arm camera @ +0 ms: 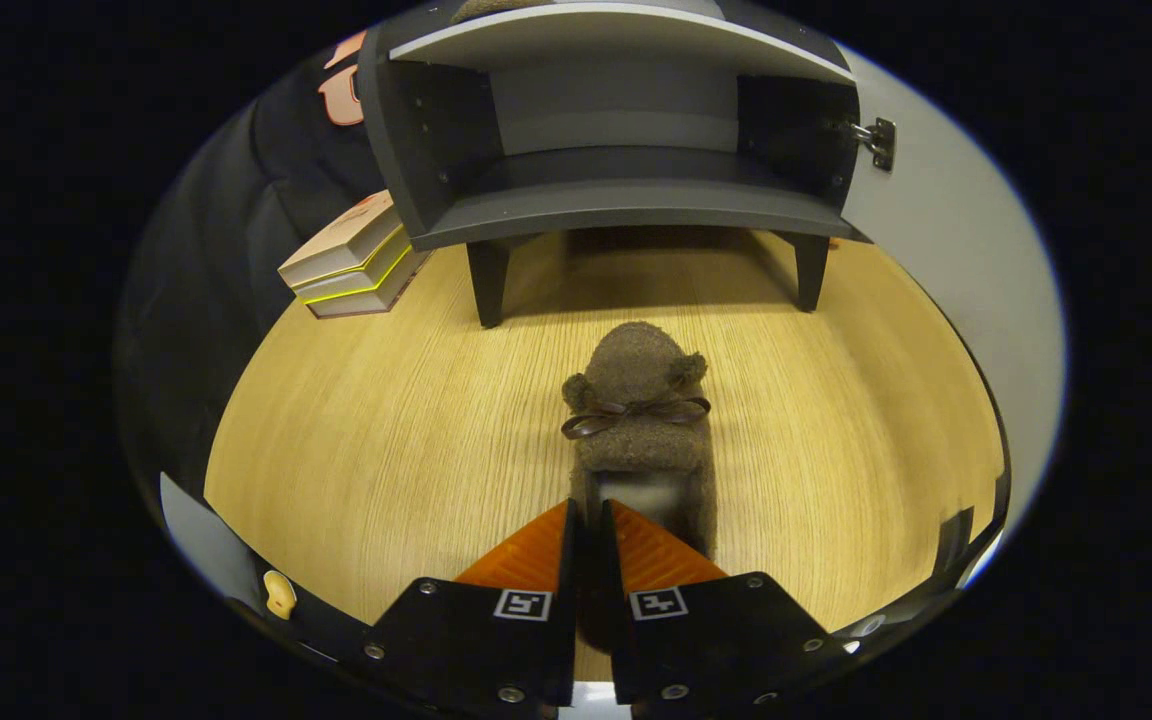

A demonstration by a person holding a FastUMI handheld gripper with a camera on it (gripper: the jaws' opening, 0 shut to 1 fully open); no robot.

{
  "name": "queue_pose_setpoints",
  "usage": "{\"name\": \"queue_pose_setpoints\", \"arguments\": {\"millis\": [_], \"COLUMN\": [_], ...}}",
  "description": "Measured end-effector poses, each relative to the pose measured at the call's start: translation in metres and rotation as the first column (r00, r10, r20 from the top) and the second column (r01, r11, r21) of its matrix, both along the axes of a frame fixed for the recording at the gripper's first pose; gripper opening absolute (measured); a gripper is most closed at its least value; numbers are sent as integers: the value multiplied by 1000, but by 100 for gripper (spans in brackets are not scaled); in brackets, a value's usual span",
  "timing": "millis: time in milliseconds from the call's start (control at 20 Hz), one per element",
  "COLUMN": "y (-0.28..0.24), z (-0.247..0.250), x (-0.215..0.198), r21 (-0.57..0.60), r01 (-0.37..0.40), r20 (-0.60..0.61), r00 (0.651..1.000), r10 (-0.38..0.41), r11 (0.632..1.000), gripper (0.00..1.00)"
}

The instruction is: Open the shoe cabinet door, grab the shoes and put them into the shoe cabinet, then close the shoe cabinet door.

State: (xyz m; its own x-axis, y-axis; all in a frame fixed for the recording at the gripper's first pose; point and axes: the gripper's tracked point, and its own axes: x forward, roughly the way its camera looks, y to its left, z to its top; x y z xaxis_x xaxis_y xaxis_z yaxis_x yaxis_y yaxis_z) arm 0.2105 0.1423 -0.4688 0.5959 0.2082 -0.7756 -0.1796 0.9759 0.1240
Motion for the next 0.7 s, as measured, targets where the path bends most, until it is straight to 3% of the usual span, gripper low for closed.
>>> {"name": "queue_pose_setpoints", "arguments": {"millis": [400,550,700], "y": [5,5,-4], "z": [-20,-15,0], "x": [47,47,38], "r21": [-10,22,34], "r01": [34,64,68], "r20": [43,43,55], "r00": [998,997,996], "r10": [-34,-65,-70], "r11": [999,998,997], "gripper": [17,7,5]}}
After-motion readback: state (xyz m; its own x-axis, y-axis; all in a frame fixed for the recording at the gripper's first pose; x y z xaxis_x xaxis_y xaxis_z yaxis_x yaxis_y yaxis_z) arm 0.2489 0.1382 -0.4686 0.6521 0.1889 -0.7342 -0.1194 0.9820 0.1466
